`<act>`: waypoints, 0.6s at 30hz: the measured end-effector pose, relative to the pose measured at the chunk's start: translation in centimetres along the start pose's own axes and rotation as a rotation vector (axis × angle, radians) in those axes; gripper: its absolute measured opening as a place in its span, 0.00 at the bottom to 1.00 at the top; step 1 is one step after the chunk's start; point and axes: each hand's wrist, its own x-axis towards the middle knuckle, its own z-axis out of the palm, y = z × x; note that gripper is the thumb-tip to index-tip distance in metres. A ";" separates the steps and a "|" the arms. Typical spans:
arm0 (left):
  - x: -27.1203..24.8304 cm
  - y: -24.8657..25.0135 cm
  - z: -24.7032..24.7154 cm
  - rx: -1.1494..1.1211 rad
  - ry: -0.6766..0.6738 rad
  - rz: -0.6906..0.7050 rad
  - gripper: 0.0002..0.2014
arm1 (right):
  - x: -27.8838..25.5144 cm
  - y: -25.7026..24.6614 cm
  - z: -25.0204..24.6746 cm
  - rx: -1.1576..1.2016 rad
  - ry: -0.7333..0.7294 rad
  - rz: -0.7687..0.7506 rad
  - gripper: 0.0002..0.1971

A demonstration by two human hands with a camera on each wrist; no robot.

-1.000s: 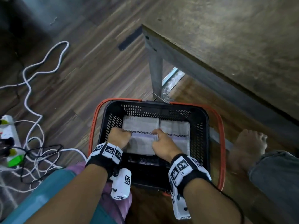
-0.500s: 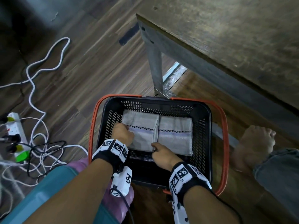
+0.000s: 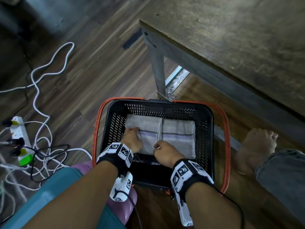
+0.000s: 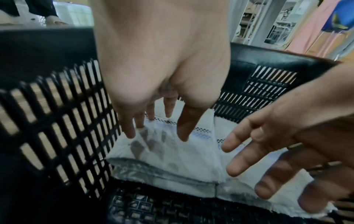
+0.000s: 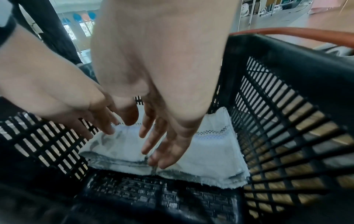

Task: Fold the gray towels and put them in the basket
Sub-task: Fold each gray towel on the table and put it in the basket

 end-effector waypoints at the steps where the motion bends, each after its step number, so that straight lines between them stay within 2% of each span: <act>1: -0.2 -0.1 -0.2 -0.015 0.015 0.016 0.32 | -0.3 -0.5 -0.3 -0.010 0.006 -0.011 0.15; 5: -1.3 -0.6 -1.5 -0.173 0.051 0.065 0.28 | -2.6 -2.4 -2.0 -0.061 0.013 -0.064 0.11; 8: -3.5 -0.1 -3.2 -0.364 0.076 0.100 0.15 | -5.4 -4.7 -3.6 -0.162 0.038 -0.121 0.09; 12: -7.6 2.8 -7.4 -0.524 0.137 0.288 0.10 | -10.4 -9.3 -6.3 -0.273 0.029 -0.199 0.09; 15: -11.5 5.8 -10.9 -0.583 0.250 0.420 0.03 | -16.3 -12.5 -9.4 -0.291 0.132 -0.223 0.14; 18: -16.3 10.0 -14.0 -0.609 0.318 0.564 0.03 | -23.9 -14.4 -13.1 -0.304 0.327 -0.321 0.15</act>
